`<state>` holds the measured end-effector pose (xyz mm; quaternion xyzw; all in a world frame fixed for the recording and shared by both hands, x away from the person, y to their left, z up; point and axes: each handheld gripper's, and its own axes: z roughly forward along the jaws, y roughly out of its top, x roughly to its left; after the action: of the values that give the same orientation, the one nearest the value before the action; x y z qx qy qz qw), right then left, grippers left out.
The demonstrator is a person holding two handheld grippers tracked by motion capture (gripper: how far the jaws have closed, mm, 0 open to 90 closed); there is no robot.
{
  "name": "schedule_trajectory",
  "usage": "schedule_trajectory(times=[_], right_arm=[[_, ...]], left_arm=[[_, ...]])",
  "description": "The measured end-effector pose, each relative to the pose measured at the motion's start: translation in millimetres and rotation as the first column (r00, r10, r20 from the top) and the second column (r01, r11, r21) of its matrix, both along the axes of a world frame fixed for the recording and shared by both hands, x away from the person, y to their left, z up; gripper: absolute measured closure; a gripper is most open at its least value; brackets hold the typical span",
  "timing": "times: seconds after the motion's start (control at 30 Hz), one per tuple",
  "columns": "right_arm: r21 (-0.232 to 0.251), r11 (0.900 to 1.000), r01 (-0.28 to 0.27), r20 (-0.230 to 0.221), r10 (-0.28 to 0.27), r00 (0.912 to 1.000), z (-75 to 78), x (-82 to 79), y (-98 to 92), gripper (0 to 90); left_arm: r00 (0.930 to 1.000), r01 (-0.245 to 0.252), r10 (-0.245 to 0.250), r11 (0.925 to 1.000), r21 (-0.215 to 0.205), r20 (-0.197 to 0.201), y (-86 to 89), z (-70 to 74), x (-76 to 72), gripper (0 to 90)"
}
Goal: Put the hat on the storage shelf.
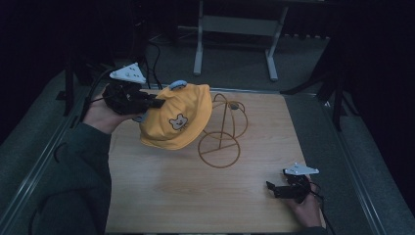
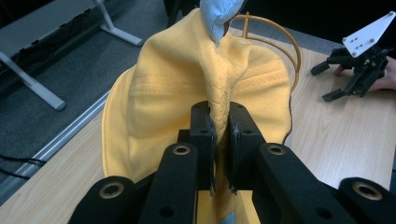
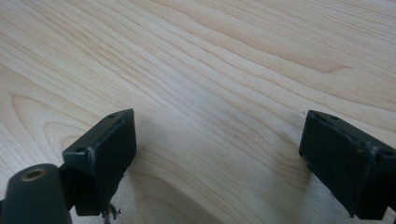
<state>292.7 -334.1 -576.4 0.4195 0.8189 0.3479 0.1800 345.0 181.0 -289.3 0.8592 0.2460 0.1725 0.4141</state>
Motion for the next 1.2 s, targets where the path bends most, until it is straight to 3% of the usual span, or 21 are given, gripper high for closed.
schedule_trajectory(times=[0.57,1.2], right_arm=[[0.000,1.000,-0.001,-0.001,0.001,1.0000,0.0,-0.1,0.1,10.8],[0.000,1.000,-0.002,-0.001,0.002,1.0000,0.0,-0.1,0.1,10.9]], left_arm=[[0.9999,0.004,-0.003,0.9990,-0.045,0.010,-8.7,-0.1,4.7,82.5],[0.9984,0.049,-0.047,0.9977,-0.046,0.032,-29.2,9.6,7.6,82.3]])
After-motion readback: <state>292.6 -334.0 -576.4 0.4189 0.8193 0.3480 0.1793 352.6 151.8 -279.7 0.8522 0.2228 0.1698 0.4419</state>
